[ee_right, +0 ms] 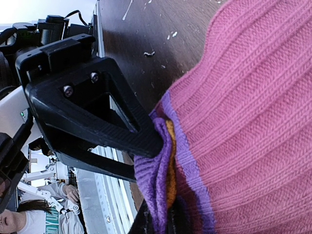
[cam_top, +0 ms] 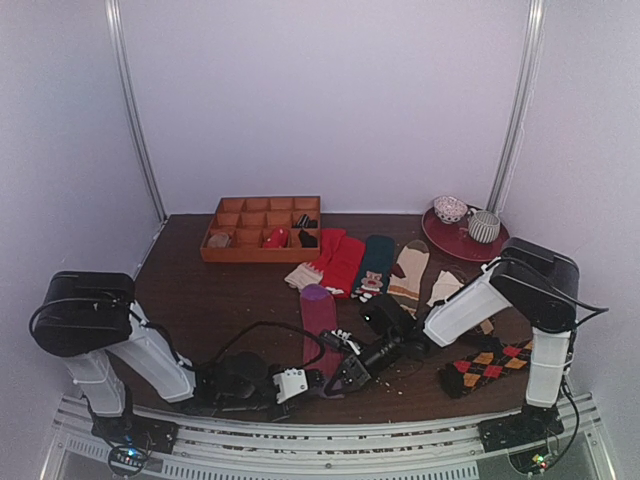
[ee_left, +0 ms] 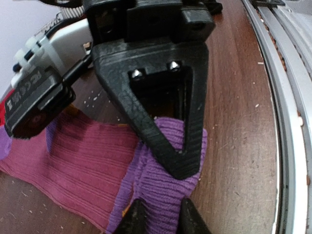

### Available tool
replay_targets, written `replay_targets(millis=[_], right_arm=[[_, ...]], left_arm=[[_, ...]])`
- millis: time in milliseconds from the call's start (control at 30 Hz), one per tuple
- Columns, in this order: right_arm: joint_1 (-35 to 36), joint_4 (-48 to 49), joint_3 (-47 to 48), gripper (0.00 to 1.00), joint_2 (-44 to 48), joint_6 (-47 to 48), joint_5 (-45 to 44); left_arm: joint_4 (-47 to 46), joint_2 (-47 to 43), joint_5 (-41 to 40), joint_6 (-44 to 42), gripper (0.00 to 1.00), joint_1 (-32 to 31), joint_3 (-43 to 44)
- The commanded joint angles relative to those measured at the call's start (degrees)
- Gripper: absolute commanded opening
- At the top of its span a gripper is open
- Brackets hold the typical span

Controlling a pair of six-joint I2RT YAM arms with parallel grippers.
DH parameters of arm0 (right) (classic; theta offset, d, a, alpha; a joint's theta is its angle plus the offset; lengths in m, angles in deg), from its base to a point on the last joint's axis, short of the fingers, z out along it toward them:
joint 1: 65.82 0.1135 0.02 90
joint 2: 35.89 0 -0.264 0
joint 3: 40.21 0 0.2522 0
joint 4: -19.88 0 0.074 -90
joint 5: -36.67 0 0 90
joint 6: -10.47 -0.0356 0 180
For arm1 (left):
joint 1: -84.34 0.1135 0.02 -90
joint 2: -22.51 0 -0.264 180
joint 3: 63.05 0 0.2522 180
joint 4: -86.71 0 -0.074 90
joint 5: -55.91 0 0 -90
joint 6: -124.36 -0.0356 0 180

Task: Roll the socks
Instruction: Roll a pair of socks at the center of the board.

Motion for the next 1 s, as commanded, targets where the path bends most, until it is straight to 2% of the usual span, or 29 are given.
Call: replay_targets(millis=[0,67,200,267,300,333,467,600,800,867,967], right_arm=[[0.18,-11.02,-2.87,0.07,-2.71,0.91,-4.56],[0.16,-10.84,-2.91,0.07,-2.55,0.79,-4.41],[0.18,-10.95,-3.01,0.07,-1.88,0.75,-4.29],[0.17,-11.06,-2.96,0.09,-1.44,0.81,-4.27],[0.19,-11.13,-2.91,0.12,-1.23,0.84,-4.21],[0.11,-11.24,-2.77,0.14,-1.06,1.20,-4.25],[-0.45,-13.00,-1.92,0.26,2.18,4.90,-7.41],[-1.69,-6.48,-4.46,0.31,11.71,8.43,-13.05],[1.19,11.19,-16.25,0.34,27.99,22.78,-25.43],[4.49,12.95,-18.81,0.35,30.44,31.17,-30.40],[9.88,10.65,-18.80,0.36,30.06,41.31,-36.38]], left_arm=[[3.01,2.11,1.72,0.65,0.18,-0.10,1.67],[4.56,2.63,1.97,1.20,0.14,-0.10,2.30],[6.05,3.05,2.66,3.05,0.13,-0.08,2.18],[6.93,3.18,2.88,4.39,0.07,-0.07,1.99],[7.05,3.00,3.21,5.21,0.01,-0.09,1.72],[7.24,2.71,3.82,6.12,0.00,-0.10,1.39],[8.58,0.69,6.07,12.19,0.00,-0.02,-0.90],[14.03,-0.15,7.92,20.35,0.00,0.54,-1.17],[22.47,0.53,16.63,29.47,0.00,1.73,0.53],[22.88,1.01,19.91,31.70,0.00,2.72,0.15],[23.17,2.29,24.12,33.49,0.00,4.88,-0.80]])
